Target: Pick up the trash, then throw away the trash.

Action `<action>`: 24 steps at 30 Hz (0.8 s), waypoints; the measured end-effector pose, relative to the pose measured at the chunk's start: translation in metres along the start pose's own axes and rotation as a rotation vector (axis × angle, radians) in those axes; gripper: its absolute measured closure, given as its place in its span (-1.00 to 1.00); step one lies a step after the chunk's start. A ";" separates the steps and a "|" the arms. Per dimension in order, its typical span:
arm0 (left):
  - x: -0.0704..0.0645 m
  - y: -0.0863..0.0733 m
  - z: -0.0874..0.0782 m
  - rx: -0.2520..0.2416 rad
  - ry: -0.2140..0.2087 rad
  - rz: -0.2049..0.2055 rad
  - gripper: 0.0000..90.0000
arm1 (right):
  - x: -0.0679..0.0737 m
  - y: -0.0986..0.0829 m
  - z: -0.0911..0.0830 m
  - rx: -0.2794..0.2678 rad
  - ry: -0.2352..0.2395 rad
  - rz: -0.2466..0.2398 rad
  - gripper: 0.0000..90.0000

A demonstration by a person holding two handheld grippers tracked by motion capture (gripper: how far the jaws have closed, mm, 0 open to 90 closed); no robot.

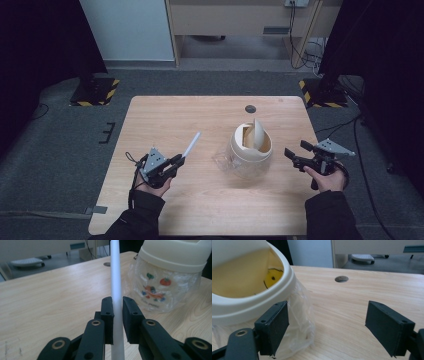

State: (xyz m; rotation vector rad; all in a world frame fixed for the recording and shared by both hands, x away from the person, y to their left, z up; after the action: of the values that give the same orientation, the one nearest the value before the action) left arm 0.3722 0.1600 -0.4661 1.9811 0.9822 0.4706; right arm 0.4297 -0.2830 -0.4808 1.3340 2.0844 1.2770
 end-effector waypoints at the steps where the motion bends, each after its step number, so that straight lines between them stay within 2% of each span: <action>1: -0.001 0.001 -0.001 -0.007 -0.003 0.003 0.76 | 0.001 0.001 -0.001 -0.007 0.004 0.000 -0.58; 5: -0.006 0.006 -0.007 -0.050 -0.013 0.017 0.76 | 0.008 0.009 -0.004 -0.045 0.027 0.003 -0.57; 9: -0.011 0.010 -0.011 -0.082 -0.021 0.029 0.76 | 0.013 0.017 -0.008 -0.078 0.029 -0.013 -0.56; 16: -0.027 0.030 -0.020 -0.184 -0.047 0.078 0.76 | 0.026 0.036 -0.022 -0.161 0.068 -0.026 -0.52; 20: -0.036 0.040 -0.021 -0.214 -0.057 0.095 0.76 | 0.033 0.046 -0.029 -0.197 0.099 -0.020 -0.49; 24: -0.046 0.049 -0.016 -0.221 -0.076 0.121 0.76 | 0.041 0.054 -0.034 -0.224 0.123 -0.025 -0.47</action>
State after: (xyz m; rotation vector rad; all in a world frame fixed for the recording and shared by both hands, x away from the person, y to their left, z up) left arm 0.3559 0.1160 -0.4152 1.8507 0.7329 0.5423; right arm 0.4154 -0.2571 -0.4118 1.1551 1.9600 1.5645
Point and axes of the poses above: each handheld gripper's, and its own axes: z roughly forward along the jaws, y roughly out of its top, x roughly to its left, the point moved 5 cm from there along z, roughly forward along the jaws, and after that the axes turned 12 degrees about x, right-handed, at the moved point
